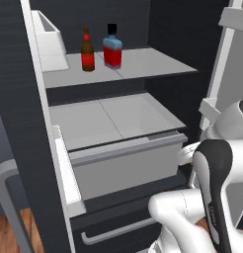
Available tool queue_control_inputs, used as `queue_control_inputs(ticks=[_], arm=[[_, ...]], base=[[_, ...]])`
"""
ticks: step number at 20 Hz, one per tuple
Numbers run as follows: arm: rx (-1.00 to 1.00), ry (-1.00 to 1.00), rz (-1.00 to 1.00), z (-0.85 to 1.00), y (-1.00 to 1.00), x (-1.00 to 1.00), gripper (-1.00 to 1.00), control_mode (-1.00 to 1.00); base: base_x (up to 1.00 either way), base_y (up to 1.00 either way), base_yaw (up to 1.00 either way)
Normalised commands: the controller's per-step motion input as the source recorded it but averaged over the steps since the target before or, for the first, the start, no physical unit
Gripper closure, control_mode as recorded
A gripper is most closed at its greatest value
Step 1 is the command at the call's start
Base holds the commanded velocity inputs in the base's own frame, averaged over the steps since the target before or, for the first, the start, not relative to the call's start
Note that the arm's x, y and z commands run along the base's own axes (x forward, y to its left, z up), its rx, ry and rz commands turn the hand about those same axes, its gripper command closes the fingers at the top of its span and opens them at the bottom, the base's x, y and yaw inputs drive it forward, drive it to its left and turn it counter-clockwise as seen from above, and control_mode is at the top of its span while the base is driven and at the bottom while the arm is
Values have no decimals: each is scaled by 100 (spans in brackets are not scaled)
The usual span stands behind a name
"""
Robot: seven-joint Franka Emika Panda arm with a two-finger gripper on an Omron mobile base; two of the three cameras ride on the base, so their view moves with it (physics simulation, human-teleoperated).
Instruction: Place the liquor and beer on the top shelf of the fridge to keep them out of children's reach, and place the orange on lower shelves for easy access.
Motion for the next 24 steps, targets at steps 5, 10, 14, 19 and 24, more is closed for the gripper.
queue_control_inputs(ticks=[5, 10, 14, 19, 24], arm=[[-2, -3, 0, -3, 24, 17, 100, -100], [-3, -6, 0, -6, 59, 59, 100, -100], [0, -6, 0, -4, 36, 69, 100, -100], [0, -3, 0, -9, 5, 75, 100, -100], [0, -7, 0, -15, 8, 71, 100, -100]], base=[[24, 29, 0], [0, 0, 0], [0, 0, 0], [0, 0, 0], [0, 0, 0]])
